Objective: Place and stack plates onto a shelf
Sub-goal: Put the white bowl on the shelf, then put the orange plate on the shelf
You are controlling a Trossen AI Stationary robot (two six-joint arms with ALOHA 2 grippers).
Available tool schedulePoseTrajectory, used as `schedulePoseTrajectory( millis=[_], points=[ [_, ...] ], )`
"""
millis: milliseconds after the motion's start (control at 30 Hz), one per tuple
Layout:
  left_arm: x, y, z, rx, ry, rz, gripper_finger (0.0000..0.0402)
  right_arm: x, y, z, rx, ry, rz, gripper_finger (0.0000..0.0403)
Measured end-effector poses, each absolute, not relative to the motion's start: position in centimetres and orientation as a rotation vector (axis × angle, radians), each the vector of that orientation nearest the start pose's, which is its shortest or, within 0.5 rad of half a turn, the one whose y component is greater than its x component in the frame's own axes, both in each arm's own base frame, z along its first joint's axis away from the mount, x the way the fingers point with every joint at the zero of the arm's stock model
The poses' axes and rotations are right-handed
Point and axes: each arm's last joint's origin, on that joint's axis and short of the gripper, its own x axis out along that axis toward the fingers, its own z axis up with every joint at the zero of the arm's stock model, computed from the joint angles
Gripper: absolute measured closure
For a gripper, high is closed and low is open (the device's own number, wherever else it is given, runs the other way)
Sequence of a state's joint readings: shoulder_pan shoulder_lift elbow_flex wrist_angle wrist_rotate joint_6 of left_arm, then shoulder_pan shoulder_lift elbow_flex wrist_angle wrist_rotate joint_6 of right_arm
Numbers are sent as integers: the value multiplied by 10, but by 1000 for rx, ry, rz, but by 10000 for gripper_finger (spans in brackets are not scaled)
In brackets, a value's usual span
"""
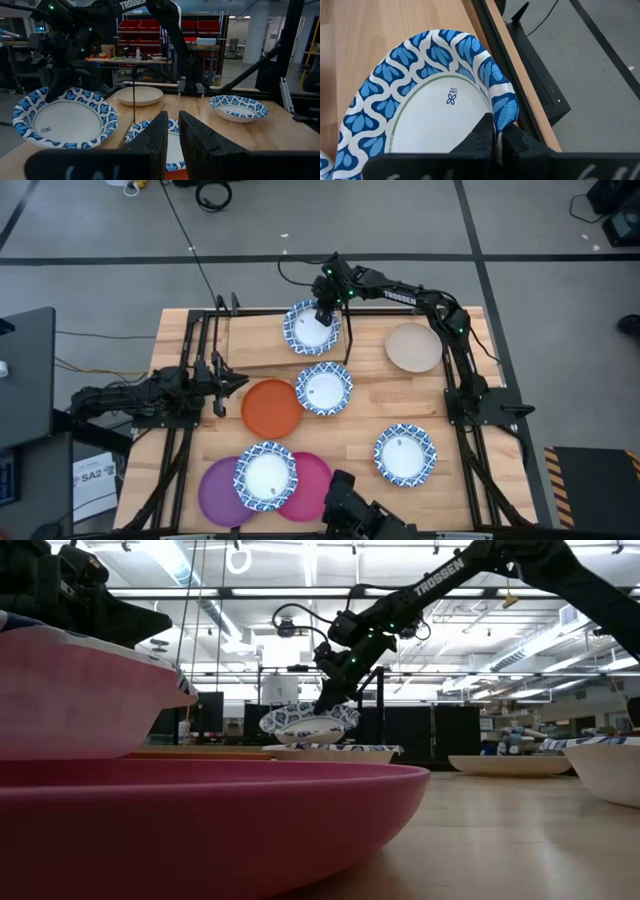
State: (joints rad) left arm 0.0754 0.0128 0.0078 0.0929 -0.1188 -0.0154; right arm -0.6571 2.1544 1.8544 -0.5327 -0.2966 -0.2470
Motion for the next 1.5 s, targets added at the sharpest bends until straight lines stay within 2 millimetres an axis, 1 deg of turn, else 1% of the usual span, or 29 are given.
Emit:
schedulePoseTrajectory(
  millis=[267,467,700,1267,1500],
  points=[
    [97,11,174,-18,-90,193,349,386,-287,238,150,776,-244,374],
    [97,11,174,-18,-89,194,349,386,-288,238,105,783,-228,363],
    [97,11,174,-18,-89,194,349,385,-290,237,65,816,-308,344],
    [97,11,174,-18,-89,193,349,385,-289,237,59,817,-304,295],
    [97,11,174,-18,-89,194,349,385,-289,237,59,817,-303,284]
  ],
)
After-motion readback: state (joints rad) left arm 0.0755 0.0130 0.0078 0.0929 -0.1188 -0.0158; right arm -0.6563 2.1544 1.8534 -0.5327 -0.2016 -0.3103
